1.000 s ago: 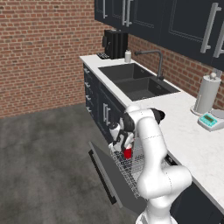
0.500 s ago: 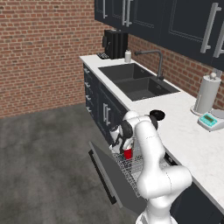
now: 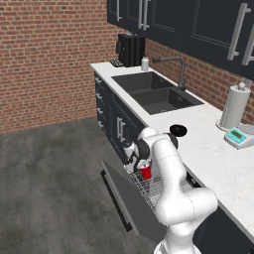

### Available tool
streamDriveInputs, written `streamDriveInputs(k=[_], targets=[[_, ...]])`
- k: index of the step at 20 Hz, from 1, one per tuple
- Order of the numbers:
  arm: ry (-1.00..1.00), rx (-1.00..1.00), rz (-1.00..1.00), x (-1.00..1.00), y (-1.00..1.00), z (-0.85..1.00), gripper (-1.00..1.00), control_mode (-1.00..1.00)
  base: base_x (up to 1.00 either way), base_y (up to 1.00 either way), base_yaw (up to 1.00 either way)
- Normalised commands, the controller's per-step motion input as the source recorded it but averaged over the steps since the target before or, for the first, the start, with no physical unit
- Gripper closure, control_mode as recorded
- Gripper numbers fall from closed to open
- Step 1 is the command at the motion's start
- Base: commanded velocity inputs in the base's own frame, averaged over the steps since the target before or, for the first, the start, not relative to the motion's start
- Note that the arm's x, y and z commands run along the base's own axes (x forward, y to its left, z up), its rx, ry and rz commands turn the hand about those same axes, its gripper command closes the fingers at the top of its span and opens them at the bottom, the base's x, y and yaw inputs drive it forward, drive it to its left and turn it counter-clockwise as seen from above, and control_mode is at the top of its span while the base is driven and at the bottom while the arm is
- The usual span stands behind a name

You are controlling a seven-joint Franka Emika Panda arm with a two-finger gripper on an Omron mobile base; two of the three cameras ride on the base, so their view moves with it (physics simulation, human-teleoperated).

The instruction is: Pick up the cup and bowl from the counter, place them in the dishwasher, and close the dishwasher door.

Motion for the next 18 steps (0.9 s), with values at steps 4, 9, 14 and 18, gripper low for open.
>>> streamDriveInputs(k=[4,9,14,18], targets=[[-0.08,0.00,0.02,-0.66,0.02,0.45,-1.00,-1.00,0.00,0.00,0.00],[-0.13,0.00,0.01,-0.73,0.08,0.95,-1.00,-1.00,0.00,0.00,0.00],[-0.06,0.00,0.00,-0.63,0.24,1.00,-1.00,-1.00,0.00,0.00,0.00],[-0.02,0.00,0.00,-0.70,0.34,1.00,-1.00,-1.00,0.00,0.00,0.00]])
